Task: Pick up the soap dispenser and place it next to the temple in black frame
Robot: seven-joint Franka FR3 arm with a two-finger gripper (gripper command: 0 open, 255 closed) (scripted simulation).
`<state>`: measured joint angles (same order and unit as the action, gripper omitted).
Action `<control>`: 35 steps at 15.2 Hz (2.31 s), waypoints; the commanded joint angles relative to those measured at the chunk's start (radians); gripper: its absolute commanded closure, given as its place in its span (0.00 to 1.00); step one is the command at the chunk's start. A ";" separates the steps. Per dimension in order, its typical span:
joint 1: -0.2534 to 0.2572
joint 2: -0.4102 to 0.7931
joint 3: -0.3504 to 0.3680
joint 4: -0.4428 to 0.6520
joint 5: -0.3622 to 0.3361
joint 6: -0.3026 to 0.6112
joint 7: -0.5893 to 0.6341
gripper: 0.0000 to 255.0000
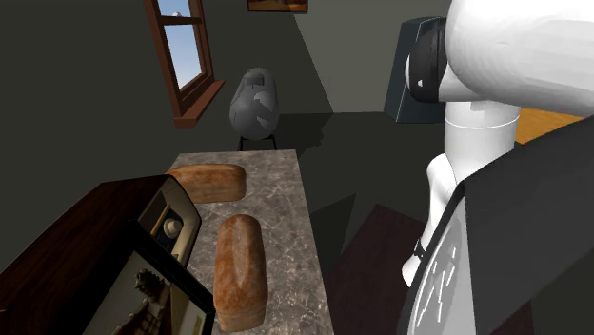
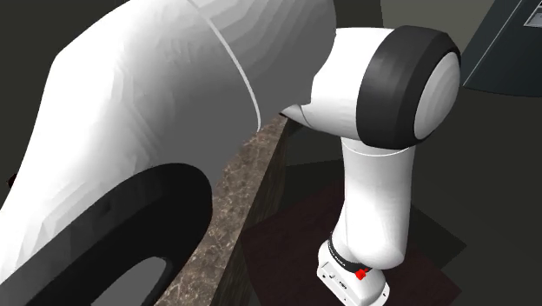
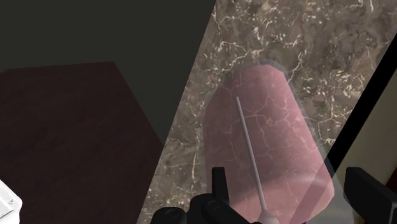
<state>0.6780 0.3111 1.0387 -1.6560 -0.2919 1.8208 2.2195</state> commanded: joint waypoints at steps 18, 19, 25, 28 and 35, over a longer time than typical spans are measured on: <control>0.022 0.076 -0.052 -0.181 -0.087 0.222 0.060 1.00; 0.025 0.082 -0.056 -0.188 -0.094 0.233 0.064 1.00; 0.047 0.123 -0.086 -0.223 -0.138 0.293 0.092 1.00; 0.057 0.140 -0.099 -0.234 -0.156 0.316 0.104 1.00; 0.056 0.139 -0.098 -0.237 -0.156 0.318 0.105 0.00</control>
<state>0.7371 0.4503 0.9417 -1.8847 -0.4487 2.1373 2.3248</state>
